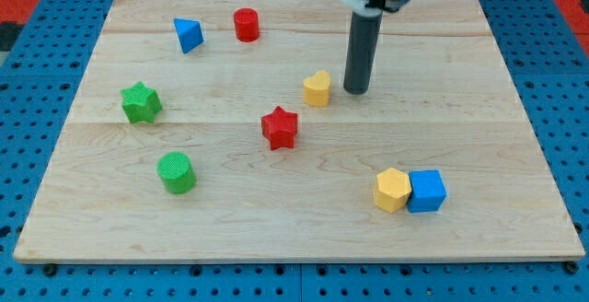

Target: Push the yellow heart into the red star

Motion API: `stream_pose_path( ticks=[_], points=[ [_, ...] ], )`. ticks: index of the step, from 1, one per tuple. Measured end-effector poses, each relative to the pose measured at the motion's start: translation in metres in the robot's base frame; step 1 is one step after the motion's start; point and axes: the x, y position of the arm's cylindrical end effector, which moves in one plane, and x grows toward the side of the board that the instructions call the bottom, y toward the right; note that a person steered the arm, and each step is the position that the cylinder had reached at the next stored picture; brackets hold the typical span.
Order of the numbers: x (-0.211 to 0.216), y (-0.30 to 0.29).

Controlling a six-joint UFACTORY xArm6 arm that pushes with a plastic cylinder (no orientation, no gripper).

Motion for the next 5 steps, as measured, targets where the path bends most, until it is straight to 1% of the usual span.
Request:
stream_pose_path(
  ticks=[2, 3, 4, 5],
  points=[
    [-0.084, 0.002],
    [-0.056, -0.038],
    [0.013, -0.045],
    [0.033, -0.053]
  ],
)
